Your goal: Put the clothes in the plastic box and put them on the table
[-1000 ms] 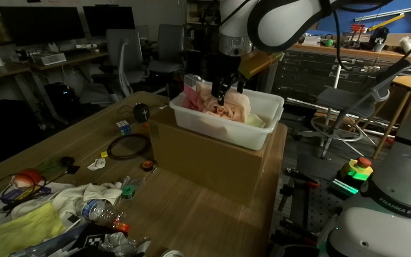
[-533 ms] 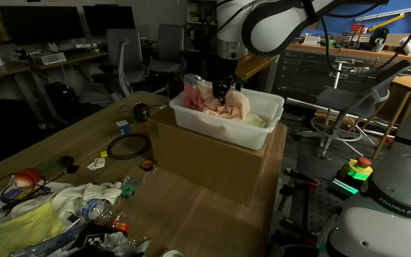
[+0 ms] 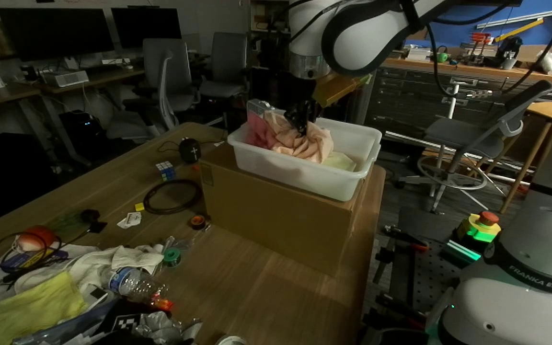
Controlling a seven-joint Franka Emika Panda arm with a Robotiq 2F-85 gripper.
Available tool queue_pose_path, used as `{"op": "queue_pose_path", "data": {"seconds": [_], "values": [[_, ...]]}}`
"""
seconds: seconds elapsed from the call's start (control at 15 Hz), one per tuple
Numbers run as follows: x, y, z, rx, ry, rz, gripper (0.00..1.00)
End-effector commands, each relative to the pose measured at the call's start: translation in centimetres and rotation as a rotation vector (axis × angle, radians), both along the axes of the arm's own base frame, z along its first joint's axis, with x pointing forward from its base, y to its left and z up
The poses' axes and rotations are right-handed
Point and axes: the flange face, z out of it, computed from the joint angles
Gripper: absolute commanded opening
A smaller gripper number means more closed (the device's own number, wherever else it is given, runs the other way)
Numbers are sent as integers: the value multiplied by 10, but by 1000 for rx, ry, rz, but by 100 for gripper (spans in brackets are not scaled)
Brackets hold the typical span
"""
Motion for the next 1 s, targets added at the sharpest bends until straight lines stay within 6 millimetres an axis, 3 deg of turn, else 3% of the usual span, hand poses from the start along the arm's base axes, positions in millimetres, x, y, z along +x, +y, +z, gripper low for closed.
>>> {"op": "queue_pose_path", "data": {"seconds": [0.0,0.27,0.6,0.93], "values": [[1,5,14,4,-37,-19,4],[-16,18,46,-1,-112,-33,6],[-46,39,123,-5,-274,-65,6],[-84,74,195,-11,-429,-89,6]]}}
